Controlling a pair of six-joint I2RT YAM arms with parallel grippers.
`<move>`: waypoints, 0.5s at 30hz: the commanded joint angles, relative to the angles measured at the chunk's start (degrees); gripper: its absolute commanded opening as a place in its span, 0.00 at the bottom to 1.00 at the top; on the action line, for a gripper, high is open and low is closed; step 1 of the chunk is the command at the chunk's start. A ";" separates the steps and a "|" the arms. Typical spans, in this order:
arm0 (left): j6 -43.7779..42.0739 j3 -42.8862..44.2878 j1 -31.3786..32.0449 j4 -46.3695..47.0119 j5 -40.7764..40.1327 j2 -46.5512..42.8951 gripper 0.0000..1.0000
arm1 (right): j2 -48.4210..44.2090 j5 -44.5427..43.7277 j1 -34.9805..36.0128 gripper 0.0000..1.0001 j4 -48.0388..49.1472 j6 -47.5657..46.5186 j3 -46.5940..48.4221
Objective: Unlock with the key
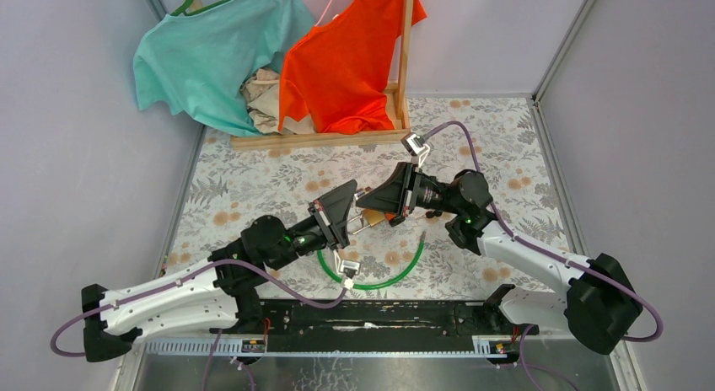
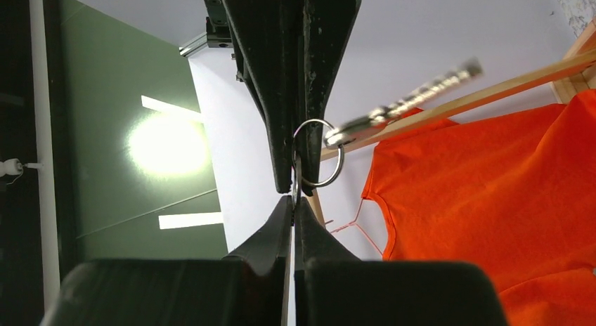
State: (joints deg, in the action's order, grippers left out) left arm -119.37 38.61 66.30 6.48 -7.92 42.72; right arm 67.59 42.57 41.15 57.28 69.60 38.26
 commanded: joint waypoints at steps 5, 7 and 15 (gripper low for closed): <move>-1.34 0.16 0.23 6.61 -2.86 -0.04 0.16 | -1.41 1.78 -2.29 0.00 -1.50 1.16 1.58; 3.75 1.69 0.23 3.52 -4.39 0.07 0.61 | -1.33 5.51 -4.04 0.00 -4.68 0.72 3.97; 60.56 35.61 -6.97 -43.97 4.83 10.18 1.00 | -3.12 12.04 -5.99 0.00 -44.40 -29.63 17.22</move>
State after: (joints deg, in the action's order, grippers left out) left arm -91.33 61.32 64.64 -16.91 -10.90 51.03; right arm 66.65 49.41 35.44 31.55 57.01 48.38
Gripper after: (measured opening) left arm 0.998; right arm 0.019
